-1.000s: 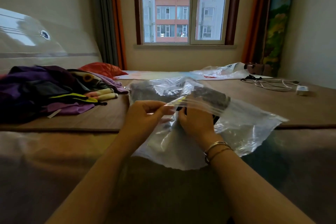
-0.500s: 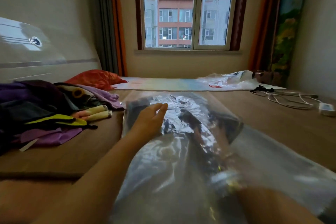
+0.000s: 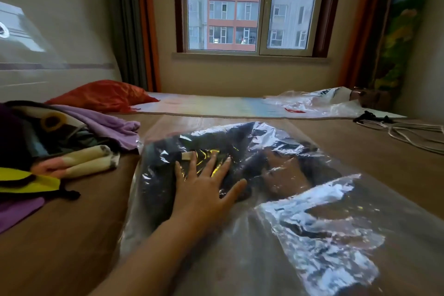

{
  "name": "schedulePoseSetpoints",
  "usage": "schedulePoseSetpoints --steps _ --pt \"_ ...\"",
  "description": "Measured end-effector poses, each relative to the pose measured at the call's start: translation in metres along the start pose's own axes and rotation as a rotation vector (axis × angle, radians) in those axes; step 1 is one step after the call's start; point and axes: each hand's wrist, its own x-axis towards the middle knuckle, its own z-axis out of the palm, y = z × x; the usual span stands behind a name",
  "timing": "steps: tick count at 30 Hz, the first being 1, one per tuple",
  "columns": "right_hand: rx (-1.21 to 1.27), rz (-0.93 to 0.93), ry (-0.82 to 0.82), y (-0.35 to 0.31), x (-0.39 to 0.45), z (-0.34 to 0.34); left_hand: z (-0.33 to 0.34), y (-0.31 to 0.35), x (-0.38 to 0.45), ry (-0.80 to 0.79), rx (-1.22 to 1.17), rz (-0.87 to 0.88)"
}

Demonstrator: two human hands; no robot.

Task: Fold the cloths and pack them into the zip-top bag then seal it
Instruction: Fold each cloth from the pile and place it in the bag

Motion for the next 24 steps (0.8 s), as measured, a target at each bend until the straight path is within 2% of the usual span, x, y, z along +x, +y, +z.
schedulePoseSetpoints --steps 3,10,11,13,17,20,23,24 --pt "0.016 -0.028 -0.062 0.007 0.01 0.01 0.011 -0.006 -0.003 0.041 0.068 0.023" --pt "-0.187 -0.147 -0.127 0.003 0.031 0.014 0.015 -0.005 -0.006 0.04 0.061 0.02" --pt "-0.17 -0.127 -0.175 0.003 0.037 0.018 0.016 -0.005 -0.008 0.037 0.071 0.023" --pt "0.015 -0.077 -0.217 0.001 0.051 0.03 0.019 -0.005 -0.01 0.037 0.093 0.038" --pt "0.288 -0.016 -0.187 0.01 0.071 0.047 0.02 -0.007 -0.011 0.045 0.105 0.056" --pt "0.261 -0.071 -0.054 0.018 0.067 0.052 0.02 -0.008 -0.011 0.052 0.112 0.06" --pt "0.277 -0.168 -0.007 0.018 0.062 0.05 0.02 -0.009 -0.011 0.066 0.085 0.065" --pt "0.276 -0.206 0.074 0.015 0.062 0.047 0.02 -0.009 -0.011 0.066 0.069 0.068"
